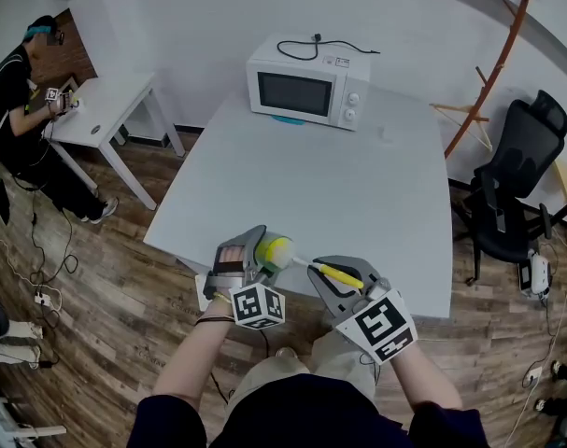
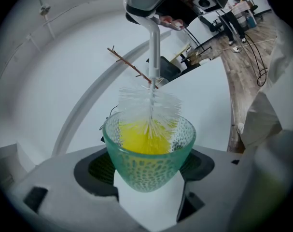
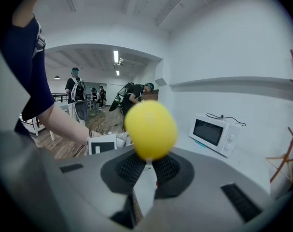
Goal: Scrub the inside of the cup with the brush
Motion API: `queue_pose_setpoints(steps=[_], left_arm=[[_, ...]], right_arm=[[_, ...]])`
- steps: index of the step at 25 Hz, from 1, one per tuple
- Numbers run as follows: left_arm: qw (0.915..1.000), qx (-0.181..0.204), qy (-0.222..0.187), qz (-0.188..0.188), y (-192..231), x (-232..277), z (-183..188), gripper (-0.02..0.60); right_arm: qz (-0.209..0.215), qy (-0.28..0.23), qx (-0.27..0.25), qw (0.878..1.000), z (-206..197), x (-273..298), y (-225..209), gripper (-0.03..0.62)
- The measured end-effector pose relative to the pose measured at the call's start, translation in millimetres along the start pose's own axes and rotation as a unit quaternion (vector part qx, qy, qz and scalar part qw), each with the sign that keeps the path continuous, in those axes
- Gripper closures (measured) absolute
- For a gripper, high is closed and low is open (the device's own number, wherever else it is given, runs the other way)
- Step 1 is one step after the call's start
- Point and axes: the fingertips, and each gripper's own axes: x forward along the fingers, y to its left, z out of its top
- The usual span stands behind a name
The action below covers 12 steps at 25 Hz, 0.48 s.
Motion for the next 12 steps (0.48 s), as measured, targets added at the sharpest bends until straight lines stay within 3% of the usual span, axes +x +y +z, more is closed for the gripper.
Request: queue_pose_setpoints(steps=[12], left_arm=[[0.9999,0.005,0.003,-0.013,-10,8,1,0.194]], right_arm=[[0.007,0.002,0.05,0.999,-16,-8,13,0.545]])
